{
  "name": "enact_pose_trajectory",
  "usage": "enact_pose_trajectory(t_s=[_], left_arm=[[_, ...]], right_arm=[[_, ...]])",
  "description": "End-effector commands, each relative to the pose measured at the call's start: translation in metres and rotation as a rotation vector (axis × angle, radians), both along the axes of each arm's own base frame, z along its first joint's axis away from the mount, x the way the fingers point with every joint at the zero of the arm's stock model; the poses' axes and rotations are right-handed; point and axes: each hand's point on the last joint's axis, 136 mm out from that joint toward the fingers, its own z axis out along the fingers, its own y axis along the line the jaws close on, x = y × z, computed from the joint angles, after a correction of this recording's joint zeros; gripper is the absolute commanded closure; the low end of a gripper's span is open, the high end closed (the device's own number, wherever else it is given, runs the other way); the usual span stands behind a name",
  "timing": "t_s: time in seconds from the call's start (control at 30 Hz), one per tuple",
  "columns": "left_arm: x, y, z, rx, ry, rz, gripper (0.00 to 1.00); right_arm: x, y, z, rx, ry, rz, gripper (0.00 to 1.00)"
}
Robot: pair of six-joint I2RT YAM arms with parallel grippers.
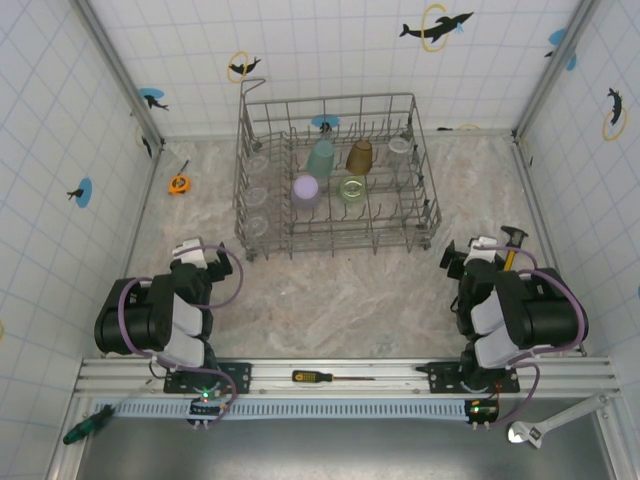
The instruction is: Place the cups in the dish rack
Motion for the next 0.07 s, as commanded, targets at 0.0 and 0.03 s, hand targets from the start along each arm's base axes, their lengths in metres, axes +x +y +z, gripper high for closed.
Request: enact_pose_trajectory(t_s=[0.0, 0.03], left_arm=[[-0.0015, -0.0041, -0.0032, 0.004, 0.012, -0.023, 0.02], [-0.0016, -0.0044, -0.0033, 0.004, 0.012, -0.024, 0.02]], right_arm=[[-0.0074, -0.0032, -0.0029, 0.001, 0.006, -0.010, 0.00], [-0.0075, -0.0029, -0.0027, 0.002, 0.006, -0.009, 0.00]])
